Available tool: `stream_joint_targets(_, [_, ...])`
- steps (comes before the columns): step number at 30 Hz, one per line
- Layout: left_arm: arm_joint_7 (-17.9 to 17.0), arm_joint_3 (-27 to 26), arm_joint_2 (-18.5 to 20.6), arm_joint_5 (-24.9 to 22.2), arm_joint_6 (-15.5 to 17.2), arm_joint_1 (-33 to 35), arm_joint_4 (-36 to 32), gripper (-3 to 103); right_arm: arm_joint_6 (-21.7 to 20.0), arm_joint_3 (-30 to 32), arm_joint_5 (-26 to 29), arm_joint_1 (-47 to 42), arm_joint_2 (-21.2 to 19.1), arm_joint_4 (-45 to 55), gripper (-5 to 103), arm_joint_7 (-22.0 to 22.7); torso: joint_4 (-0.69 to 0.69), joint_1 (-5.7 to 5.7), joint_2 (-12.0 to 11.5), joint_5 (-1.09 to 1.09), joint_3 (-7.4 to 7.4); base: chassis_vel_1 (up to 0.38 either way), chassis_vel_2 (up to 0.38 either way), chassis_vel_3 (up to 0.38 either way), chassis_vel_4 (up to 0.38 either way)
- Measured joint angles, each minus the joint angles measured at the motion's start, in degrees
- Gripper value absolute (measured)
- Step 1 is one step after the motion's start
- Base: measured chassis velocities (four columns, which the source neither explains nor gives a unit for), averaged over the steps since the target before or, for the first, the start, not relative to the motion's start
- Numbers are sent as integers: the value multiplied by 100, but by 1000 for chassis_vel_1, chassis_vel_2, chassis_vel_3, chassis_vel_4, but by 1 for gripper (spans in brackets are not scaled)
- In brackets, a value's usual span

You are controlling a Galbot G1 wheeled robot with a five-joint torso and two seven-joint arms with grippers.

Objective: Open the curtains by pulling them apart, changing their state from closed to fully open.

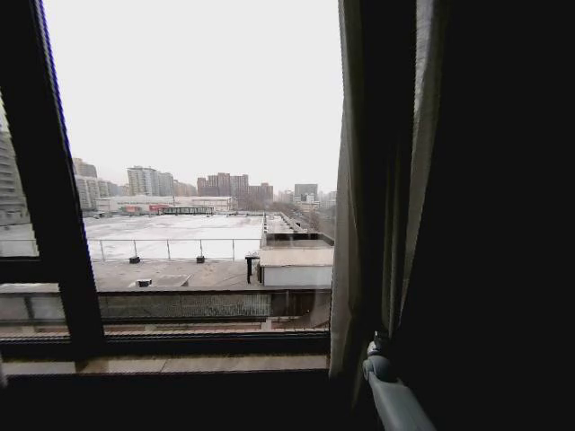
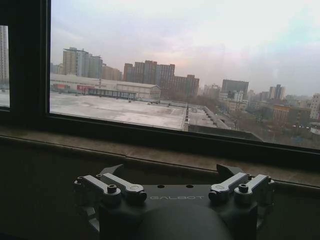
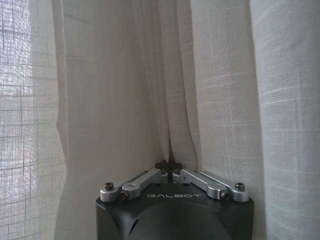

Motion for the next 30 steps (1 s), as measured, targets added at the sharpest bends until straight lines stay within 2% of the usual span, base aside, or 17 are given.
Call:
stream_joint_targets(11, [-2, -19, -18, -23, -20, 61, -61, 100, 102, 29, 19, 84, 0, -129, 0, 233, 0, 0, 0, 1, 0, 0, 0, 0, 0])
stream_joint_targets(16, [-4, -37, -17, -53, -49, 95, -86, 100, 97, 2, -54, -99, 0, 204, 0, 193, 0, 0, 0, 1, 1, 0, 0, 0, 0])
stream_joint_targets(17, [-4, -40, -13, -60, -62, 104, -86, 100, 43, -2, -232, -283, 0, 529, 0, 2, 0, 0, 0, 2, 1, 0, 0, 0, 0])
stream_joint_targets(18, [-4, -41, -10, -64, -73, 106, -84, 100, -48, -19, -420, -579, 0, 1017, 1, -428, -1, 1, 0, 1, 1, 0, 0, 0, 0])
stream_joint_targets(21, [-4, -41, -10, -64, -82, 106, -83, 100, -107, -61, -480, -745, -1, 1295, 1, -644, -2, 0, 0, 1, 1, 0, 0, 0, 0])
stream_joint_targets(22, [-4, -38, -9, -65, -87, 107, -80, 100, -202, -176, -551, -1083, 0, 1813, 12, -1080, 0, 0, 0, 1, 0, 0, 0, 0, 0])
stream_joint_targets(23, [-4, -36, -9, -65, -88, 107, -80, 100, -228, -226, -588, -1258, 0, 2051, 17, -1281, 2, 0, 0, -1, 0, 0, 0, 0, 0])
stream_joint_targets(24, [-4, -36, -9, -65, -88, 107, -80, 100, -228, -226, -588, -1258, 0, 2051, 17, -1281, 2, 0, 0, -1, 0, 0, 0, 0, 0])
stream_joint_targets(26, [-3, -29, 11, -70, -88, 102, -81, 100, -348, -416, -571, -1833, 0, 2762, 28, -1845, -1, 0, 0, 0, 0, 0, 0, 0, 0])
stream_joint_targets(29, [-2, -29, 19, -71, -88, 98, -80, 100, -378, -475, -546, -1994, 0, 2960, 33, -1950, -1, 0, 0, 0, 0, 0, 0, 0, 0])
stream_joint_targets(30, [10, -29, 35, -75, -88, 95, -80, 100, -438, -580, -504, -2242, 0, 3281, 38, -2066, -1, 0, 0, 0, 0, 0, 0, 0, 0])
